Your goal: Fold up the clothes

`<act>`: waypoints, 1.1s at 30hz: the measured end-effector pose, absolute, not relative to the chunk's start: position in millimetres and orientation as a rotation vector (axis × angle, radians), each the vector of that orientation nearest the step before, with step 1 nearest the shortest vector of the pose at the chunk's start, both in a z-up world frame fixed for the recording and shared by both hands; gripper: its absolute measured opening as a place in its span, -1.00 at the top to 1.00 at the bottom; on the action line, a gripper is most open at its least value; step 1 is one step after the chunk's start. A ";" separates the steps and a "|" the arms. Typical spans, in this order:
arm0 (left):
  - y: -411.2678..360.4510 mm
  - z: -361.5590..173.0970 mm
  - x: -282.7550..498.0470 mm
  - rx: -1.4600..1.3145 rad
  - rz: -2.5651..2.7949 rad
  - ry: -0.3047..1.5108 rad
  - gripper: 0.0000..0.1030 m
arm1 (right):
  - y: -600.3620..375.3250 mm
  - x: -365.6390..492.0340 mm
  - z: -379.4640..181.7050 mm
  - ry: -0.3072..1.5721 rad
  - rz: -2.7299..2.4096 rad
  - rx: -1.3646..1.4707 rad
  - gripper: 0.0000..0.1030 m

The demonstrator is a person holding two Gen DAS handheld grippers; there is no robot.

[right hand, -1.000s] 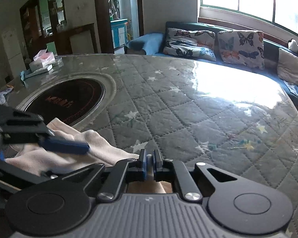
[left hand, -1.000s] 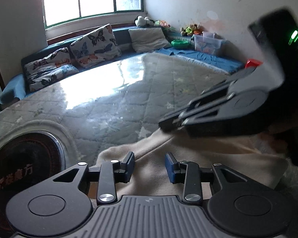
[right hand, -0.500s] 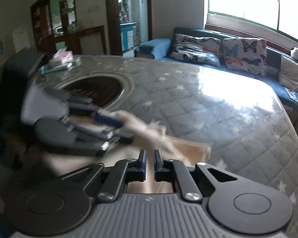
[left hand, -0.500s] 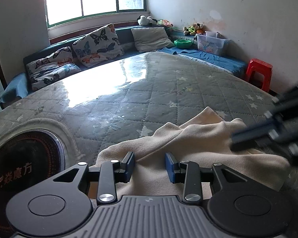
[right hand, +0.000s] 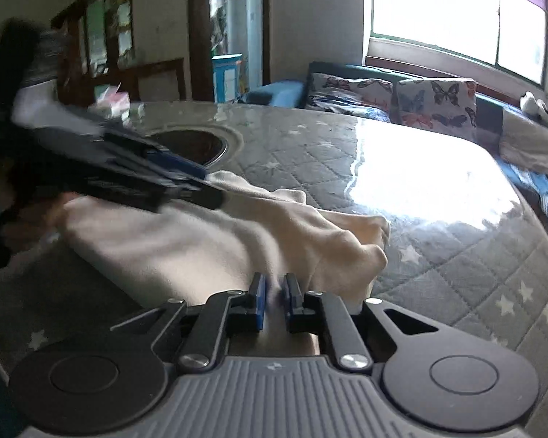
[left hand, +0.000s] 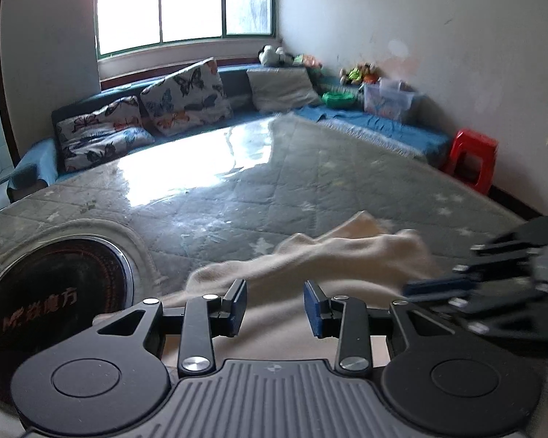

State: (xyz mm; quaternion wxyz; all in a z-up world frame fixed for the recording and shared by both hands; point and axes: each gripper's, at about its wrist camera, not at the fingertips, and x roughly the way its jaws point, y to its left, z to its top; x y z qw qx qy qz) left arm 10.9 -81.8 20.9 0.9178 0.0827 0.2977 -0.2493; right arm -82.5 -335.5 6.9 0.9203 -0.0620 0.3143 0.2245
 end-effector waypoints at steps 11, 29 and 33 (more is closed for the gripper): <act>-98.1 -3.9 -35.7 0.142 -0.543 0.638 0.31 | -337.0 -92.8 -3.0 0.583 0.432 -0.101 0.78; -61.9 5.8 -54.3 0.054 -0.467 0.570 0.30 | -320.3 -120.2 6.6 0.557 0.517 -0.199 0.75; -36.9 8.8 -53.3 0.018 -0.417 0.563 0.32 | -318.7 -116.3 6.8 0.576 0.501 -0.195 0.72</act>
